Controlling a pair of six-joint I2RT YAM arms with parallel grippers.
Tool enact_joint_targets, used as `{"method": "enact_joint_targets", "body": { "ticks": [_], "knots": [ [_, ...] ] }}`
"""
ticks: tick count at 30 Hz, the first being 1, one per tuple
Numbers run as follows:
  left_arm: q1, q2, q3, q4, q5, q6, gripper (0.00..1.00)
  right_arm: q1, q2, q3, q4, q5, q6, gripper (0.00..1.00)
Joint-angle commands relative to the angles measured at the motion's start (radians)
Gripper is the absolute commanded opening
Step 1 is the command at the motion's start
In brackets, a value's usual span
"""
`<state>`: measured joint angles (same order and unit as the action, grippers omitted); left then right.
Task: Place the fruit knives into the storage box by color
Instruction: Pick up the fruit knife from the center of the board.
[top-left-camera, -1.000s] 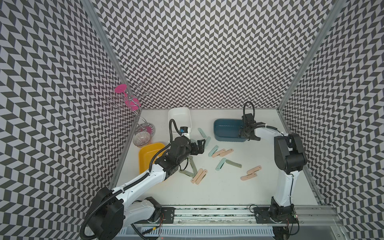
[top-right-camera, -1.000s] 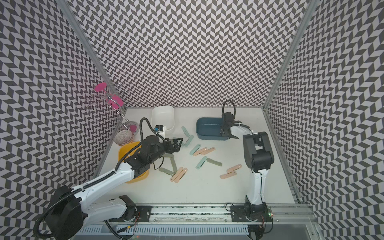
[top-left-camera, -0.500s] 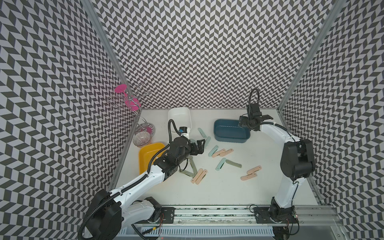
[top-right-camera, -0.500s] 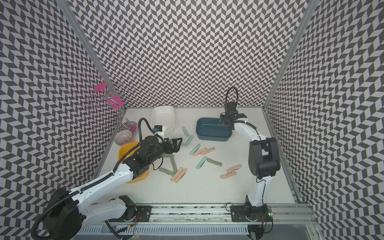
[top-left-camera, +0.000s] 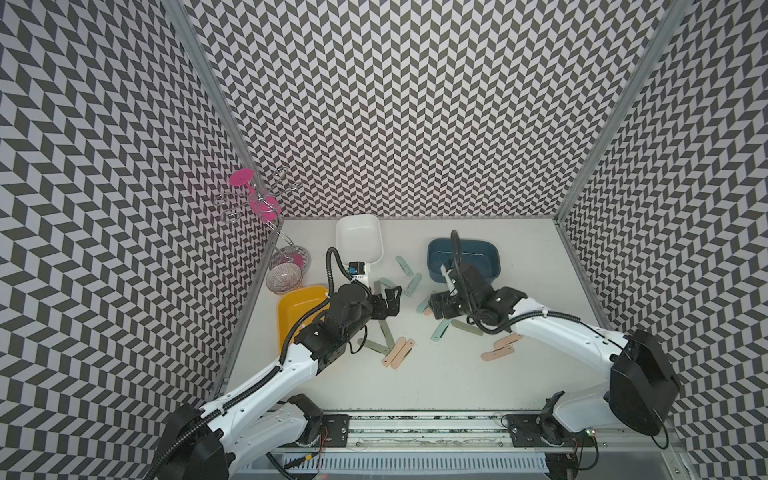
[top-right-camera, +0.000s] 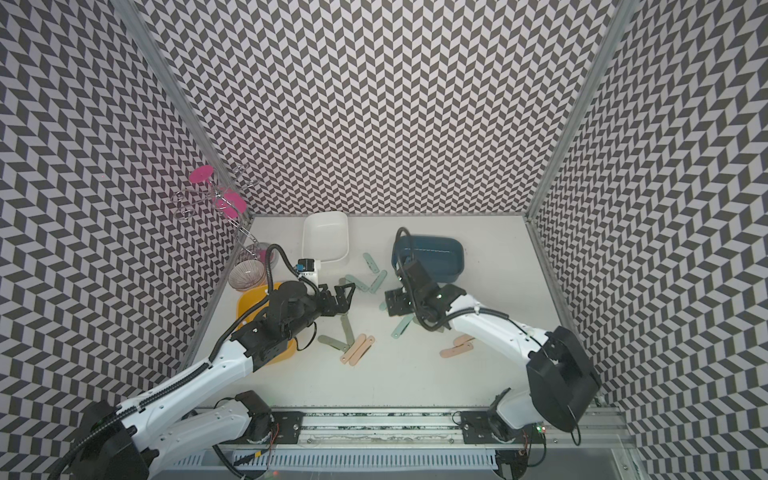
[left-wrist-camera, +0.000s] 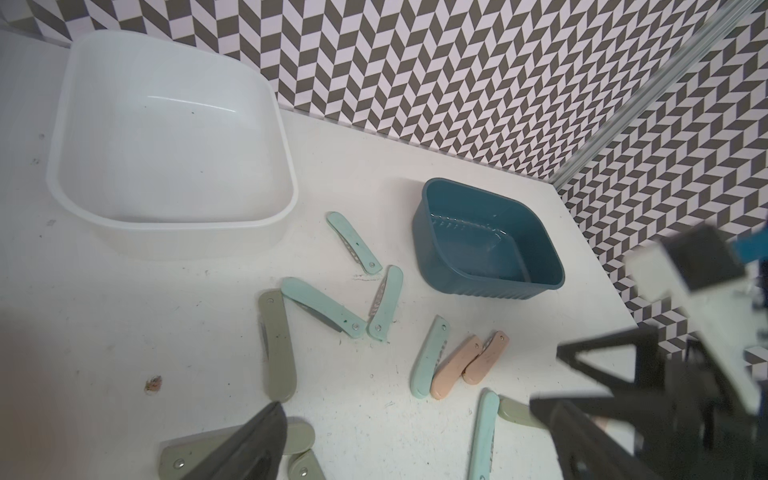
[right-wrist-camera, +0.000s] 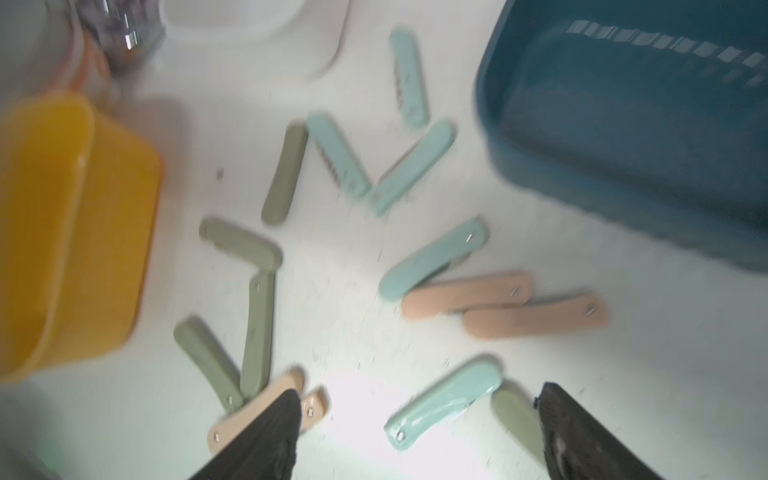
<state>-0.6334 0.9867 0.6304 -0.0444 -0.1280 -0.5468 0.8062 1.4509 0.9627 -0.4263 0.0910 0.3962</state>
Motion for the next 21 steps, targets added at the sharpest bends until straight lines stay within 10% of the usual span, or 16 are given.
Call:
{"method": "enact_joint_targets", "body": {
  "ticks": [1, 9, 21],
  "knots": [
    [0.034, -0.034, 0.001, -0.062, -0.031, 0.009, 1.0, 0.152, -0.025, -0.051, 0.016, 0.086, 0.099, 0.87],
    [0.237, -0.068, -0.011, -0.09, 0.103, -0.013, 1.0, 0.416, 0.096, -0.013, 0.019, 0.225, 0.216, 0.89],
    [0.317, -0.091, -0.009, -0.101, 0.139, -0.016, 1.0, 0.525, 0.376, 0.223, -0.072, 0.349, 0.179, 0.91]
  ]
}}
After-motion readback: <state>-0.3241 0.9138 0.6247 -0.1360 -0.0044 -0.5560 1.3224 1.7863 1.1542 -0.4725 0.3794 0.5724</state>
